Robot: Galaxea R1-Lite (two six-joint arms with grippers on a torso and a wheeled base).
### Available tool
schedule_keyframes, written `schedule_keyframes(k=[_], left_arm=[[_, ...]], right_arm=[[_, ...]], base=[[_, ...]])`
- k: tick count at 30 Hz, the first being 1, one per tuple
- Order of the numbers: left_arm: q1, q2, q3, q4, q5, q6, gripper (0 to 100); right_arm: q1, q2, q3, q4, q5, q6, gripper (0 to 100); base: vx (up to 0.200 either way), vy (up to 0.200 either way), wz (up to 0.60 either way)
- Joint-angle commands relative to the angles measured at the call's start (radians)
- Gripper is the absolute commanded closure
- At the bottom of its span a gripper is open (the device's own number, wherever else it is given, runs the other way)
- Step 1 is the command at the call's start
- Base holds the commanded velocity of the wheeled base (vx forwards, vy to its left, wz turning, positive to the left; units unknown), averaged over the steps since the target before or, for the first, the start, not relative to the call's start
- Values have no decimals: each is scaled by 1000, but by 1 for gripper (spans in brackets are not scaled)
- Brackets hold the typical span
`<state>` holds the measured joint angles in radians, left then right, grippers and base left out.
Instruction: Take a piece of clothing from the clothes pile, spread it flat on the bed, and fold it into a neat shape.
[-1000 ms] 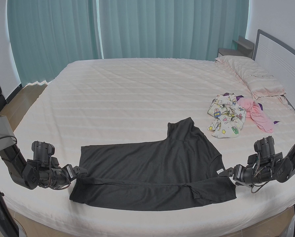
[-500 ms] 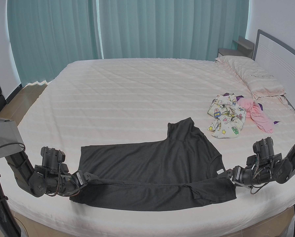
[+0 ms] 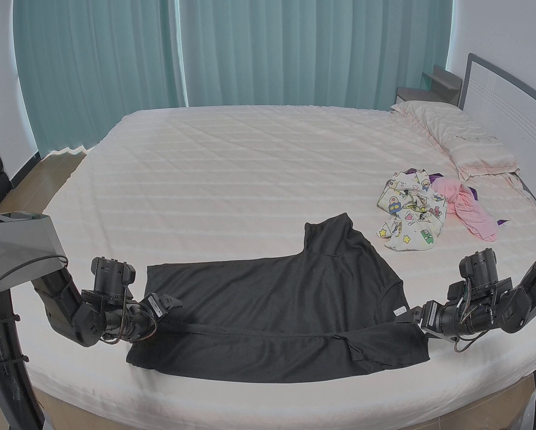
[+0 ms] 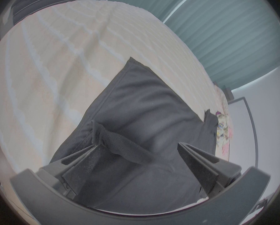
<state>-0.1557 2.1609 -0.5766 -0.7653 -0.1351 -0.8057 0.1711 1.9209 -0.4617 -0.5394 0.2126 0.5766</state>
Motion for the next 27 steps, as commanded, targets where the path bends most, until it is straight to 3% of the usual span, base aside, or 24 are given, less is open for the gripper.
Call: schedule_keyframes(k=[1,8,16,19,20,21,24,26,27], left_arm=[[7,60,-46,-42,29,-49,0],[19,154,-77,-224,170,-95,0],[56,102,-35,-279,173,-104,0],[70,56,-5,-276,127,-102,0],[99,1,44,-276,25,-84,0],[124,-24,67,-275,-29,-64,0],[183,-52,130,-264,-143,65,0],[202,-55,149,-253,-153,115,0],[222,-52,175,-229,-161,198,0]], right_arm=[[1,3,2,-1,1,0,0],[1,3,2,-1,1,0,0],[1,3,3,-1,1,0,0],[1,3,3,-1,1,0,0],[1,4,3,-1,2,0,0],[1,4,5,-1,1,0,0],[1,6,8,-1,1,0,0],[1,6,8,-1,1,0,0],[1,7,8,-1,2,0,0]], base=[[0,0,0],[0,0,0],[0,0,0],[0,0,0],[0,0,0],[0,0,0],[0,0,0],[0,0,0],[0,0,0]])
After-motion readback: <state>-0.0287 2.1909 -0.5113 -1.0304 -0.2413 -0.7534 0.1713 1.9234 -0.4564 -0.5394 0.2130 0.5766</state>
